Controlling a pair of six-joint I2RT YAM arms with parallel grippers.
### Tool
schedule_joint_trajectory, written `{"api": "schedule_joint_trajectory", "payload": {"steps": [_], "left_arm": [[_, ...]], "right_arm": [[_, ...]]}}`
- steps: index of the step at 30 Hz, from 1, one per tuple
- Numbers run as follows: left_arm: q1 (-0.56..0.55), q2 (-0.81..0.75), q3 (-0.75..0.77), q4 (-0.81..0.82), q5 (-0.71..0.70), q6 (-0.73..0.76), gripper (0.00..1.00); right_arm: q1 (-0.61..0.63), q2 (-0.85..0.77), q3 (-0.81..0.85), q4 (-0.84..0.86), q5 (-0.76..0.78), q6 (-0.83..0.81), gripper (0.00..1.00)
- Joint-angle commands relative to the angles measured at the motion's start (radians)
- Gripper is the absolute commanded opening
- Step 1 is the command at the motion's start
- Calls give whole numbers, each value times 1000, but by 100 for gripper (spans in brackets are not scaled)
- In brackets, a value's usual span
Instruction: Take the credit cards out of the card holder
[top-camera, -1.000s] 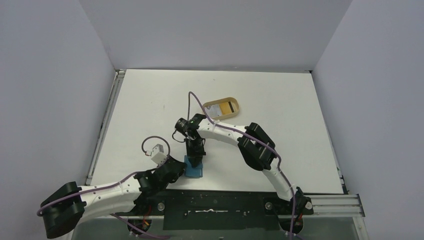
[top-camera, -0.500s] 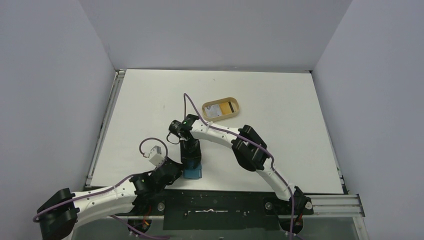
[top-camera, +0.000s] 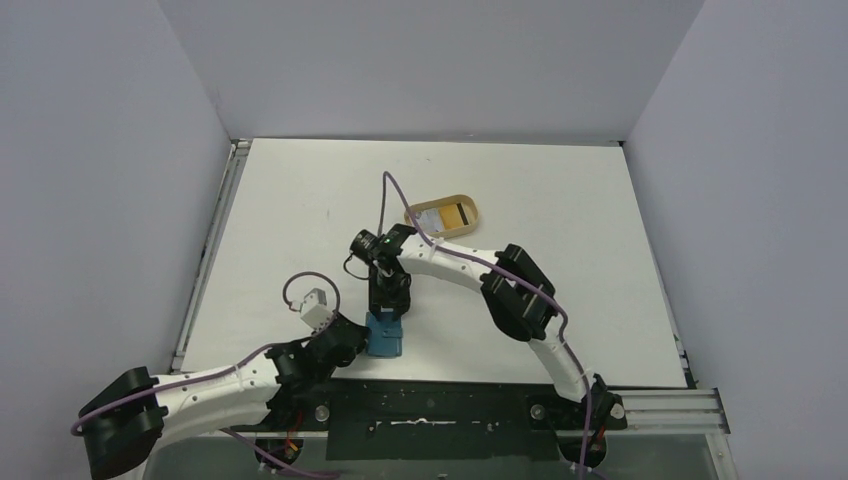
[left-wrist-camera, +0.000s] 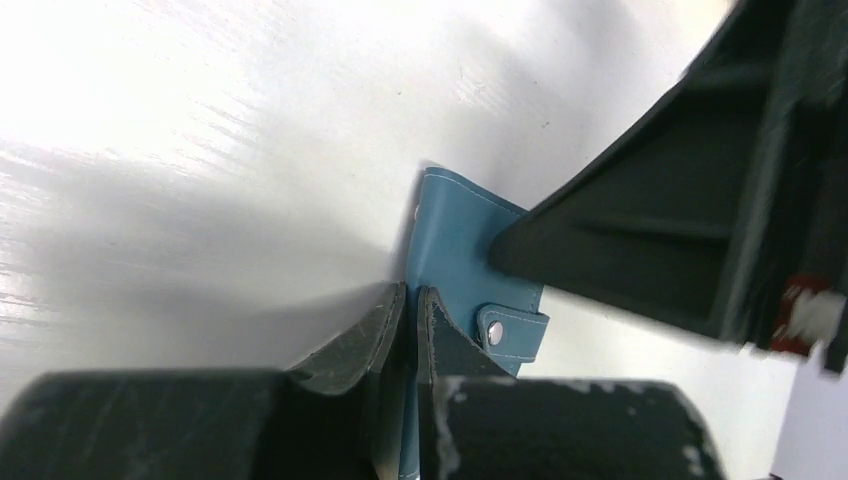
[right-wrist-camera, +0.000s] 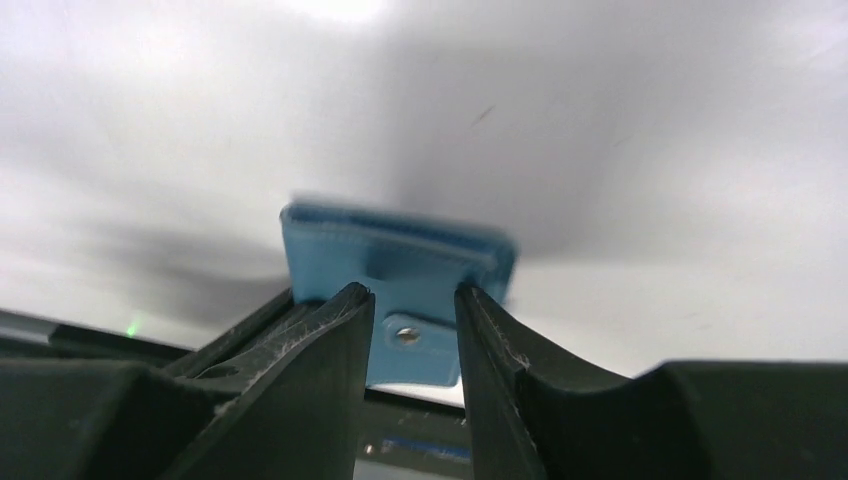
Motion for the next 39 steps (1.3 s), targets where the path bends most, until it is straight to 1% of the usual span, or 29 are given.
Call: {"api": "schedule_joint_trajectory", "payload": {"steps": [1,6,12,18,20,22,26,27,29,30,31,33,34,35,37,38,39], "left_arm": [[12,75,63,-9,-57,53,0],[27,174,118,18,-60,71,0],[48,332,216,53,-73,82,0],[81,510,358,94,-46,90,0],[92,564,418,122,-29,99,4],[102,613,469,147,-16,112,12],[127,697,569,173,27,148,44],[133,710,589,175,35,156,54],[147,719,618,169,45,179,68],[156,708,625,159,47,188,73],[175,692,630,153,49,201,77],[210,643,628,150,57,261,84],[231,613,626,147,67,310,85],[253,583,627,140,80,359,86],[313,515,624,128,131,469,87],[346,476,622,121,173,524,87],[381,437,621,113,233,601,87]], "right_arm": [[-93,-148,-29,102,198,-87,38],[-180,-340,-93,122,271,-174,38],[-282,-568,-273,190,310,-288,40],[-366,-753,-455,277,313,-354,54],[-388,-795,-481,289,310,-374,56],[-410,-819,-491,292,312,-397,58],[-453,-857,-511,298,301,-435,60],[-465,-867,-516,301,293,-442,61],[-491,-885,-524,306,264,-456,62],[-503,-896,-526,306,259,-463,62],[-512,-904,-529,306,255,-470,62],[-526,-929,-539,313,256,-482,67],[-529,-940,-546,318,256,-492,73],[-532,-952,-557,325,252,-502,82],[-539,-981,-592,354,229,-532,95],[-542,-995,-615,374,215,-547,99],[-544,-1009,-649,405,212,-559,100]]}}
